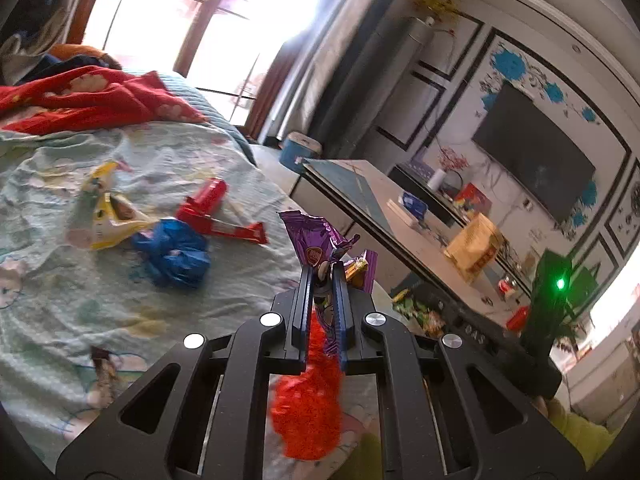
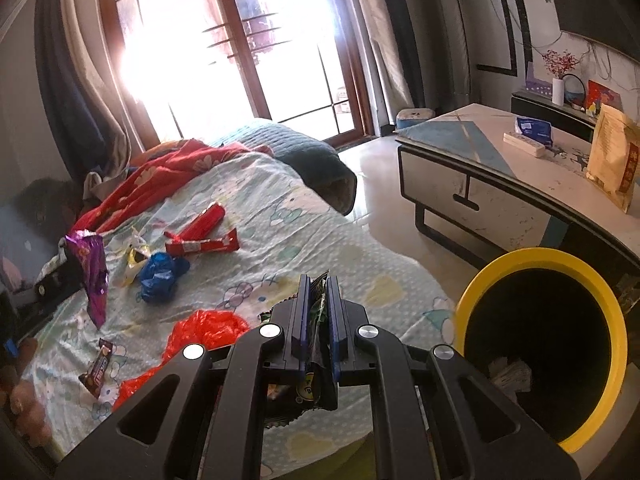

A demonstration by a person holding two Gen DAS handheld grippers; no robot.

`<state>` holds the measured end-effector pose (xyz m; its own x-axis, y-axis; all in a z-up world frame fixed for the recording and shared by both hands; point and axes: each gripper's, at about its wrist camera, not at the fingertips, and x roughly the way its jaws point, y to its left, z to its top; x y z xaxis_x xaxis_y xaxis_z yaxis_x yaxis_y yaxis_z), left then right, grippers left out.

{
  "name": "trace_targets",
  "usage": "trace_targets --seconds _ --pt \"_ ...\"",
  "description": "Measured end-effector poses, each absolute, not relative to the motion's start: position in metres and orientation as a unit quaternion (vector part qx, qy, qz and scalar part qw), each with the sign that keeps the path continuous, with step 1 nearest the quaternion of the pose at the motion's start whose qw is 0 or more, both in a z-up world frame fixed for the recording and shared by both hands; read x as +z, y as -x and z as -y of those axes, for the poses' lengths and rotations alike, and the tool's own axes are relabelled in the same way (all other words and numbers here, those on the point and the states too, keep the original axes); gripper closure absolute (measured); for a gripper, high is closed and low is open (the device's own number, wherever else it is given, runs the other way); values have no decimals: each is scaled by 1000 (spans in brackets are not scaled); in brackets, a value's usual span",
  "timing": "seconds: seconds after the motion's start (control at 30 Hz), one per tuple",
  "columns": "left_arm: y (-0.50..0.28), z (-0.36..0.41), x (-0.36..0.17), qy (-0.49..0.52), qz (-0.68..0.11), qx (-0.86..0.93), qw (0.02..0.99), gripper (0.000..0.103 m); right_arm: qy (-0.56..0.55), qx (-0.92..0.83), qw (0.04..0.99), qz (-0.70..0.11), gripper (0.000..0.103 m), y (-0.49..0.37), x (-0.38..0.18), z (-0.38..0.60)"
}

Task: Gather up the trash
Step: 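Carry the purple wrapper and green packet with both tools over the yellow-rimmed bin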

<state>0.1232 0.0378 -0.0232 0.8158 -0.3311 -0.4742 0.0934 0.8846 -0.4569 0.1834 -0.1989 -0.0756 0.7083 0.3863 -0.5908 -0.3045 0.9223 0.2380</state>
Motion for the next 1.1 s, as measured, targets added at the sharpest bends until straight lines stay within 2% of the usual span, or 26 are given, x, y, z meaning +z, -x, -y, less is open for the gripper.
trace_targets --seconds 0.3,0.8,1.1 --pt "-133 8 -23 178 -294 -149 927 97 -79 162 931 -319 95 -187 -66 233" --pt "-153 103 -24 105 -315 -228 915 97 -142 65 941 -301 95 -196 -61 342" --pt "-163 145 -34 67 -334 -255 905 97 -131 30 937 -323 95 -203 -75 384"
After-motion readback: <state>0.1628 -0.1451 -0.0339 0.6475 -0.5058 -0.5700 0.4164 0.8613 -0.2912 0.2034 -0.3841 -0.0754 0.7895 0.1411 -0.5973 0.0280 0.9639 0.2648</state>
